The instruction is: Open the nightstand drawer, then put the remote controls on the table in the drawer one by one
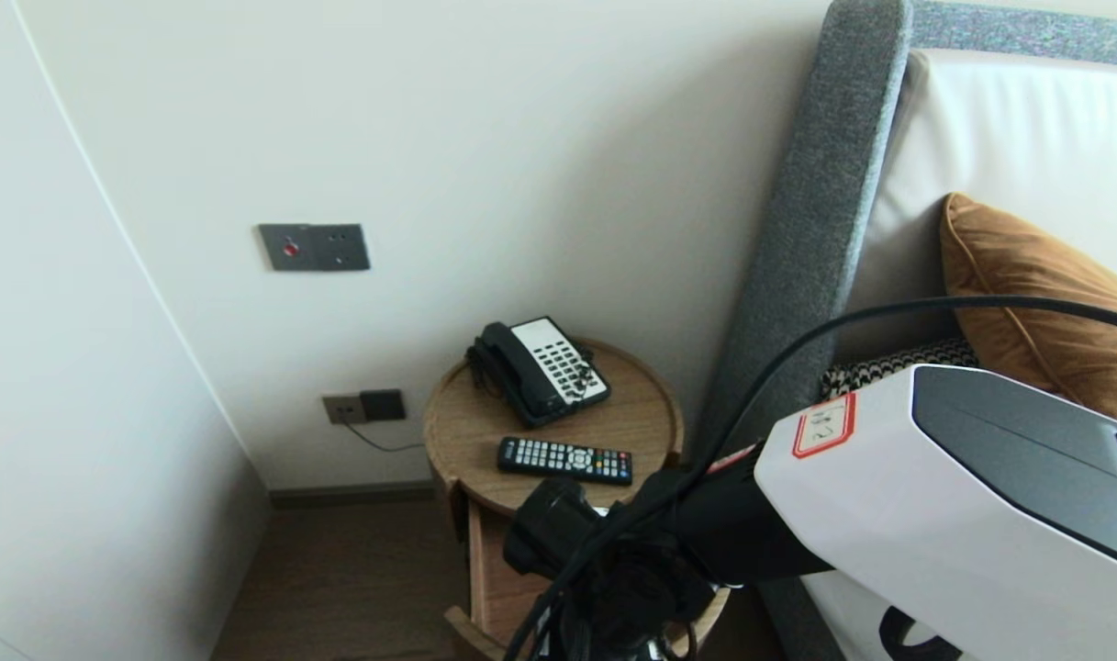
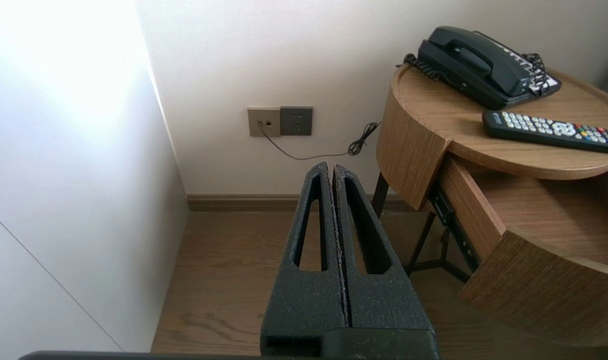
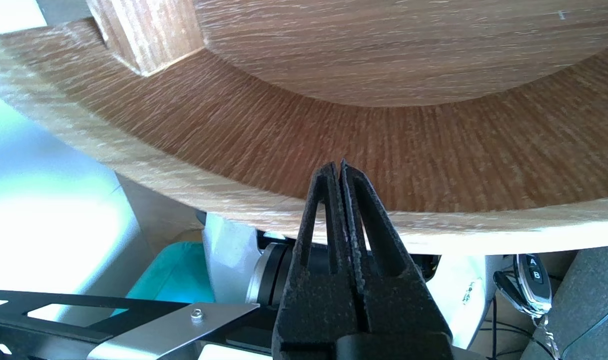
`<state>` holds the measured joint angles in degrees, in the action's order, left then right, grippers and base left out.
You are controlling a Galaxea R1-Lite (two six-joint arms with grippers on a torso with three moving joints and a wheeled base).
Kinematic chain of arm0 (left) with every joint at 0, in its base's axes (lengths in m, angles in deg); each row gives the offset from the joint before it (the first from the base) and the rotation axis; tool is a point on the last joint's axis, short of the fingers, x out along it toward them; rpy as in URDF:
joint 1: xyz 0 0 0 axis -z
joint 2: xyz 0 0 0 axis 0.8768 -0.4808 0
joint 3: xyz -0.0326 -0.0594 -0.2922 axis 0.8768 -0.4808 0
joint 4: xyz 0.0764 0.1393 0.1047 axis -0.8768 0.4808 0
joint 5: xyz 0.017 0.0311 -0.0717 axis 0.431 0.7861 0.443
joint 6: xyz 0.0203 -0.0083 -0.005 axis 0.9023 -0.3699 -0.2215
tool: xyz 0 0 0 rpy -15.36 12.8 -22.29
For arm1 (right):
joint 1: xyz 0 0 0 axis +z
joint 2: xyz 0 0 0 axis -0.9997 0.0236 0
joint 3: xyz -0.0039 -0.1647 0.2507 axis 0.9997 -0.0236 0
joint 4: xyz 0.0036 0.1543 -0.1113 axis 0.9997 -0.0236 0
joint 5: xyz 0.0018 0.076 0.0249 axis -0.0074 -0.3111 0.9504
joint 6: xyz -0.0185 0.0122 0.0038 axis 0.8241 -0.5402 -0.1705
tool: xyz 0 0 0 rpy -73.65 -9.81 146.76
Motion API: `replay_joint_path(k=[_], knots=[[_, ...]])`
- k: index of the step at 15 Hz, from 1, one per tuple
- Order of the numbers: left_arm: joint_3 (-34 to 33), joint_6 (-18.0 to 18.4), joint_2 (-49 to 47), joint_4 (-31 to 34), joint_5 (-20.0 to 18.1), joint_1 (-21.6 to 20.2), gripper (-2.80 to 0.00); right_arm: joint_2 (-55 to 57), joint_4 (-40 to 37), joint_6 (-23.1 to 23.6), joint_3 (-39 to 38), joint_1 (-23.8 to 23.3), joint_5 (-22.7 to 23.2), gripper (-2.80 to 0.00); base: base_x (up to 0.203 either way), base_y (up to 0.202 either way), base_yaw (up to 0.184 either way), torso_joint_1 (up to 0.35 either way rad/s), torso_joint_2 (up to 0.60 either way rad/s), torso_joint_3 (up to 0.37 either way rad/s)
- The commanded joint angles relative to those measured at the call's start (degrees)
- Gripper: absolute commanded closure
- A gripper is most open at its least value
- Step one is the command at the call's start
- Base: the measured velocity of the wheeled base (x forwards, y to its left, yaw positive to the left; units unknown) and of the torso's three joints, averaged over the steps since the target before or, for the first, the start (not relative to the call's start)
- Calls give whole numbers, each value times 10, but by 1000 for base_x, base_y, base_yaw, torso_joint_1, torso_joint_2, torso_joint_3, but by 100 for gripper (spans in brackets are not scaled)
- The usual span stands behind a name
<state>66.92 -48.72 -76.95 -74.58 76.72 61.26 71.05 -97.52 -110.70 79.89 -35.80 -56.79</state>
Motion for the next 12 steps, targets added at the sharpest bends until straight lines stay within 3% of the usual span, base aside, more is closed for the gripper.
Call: replay_joint_path(k=[1, 12], knots=[[0, 0, 1, 0, 0, -1, 0, -5, -1, -3, -3, -12, -1, 0, 0, 0, 0, 0, 0, 0], [0, 0, 1, 0, 0, 0, 0, -22, 11, -1, -65, -45, 4, 0, 0, 0, 0, 0, 0, 0]])
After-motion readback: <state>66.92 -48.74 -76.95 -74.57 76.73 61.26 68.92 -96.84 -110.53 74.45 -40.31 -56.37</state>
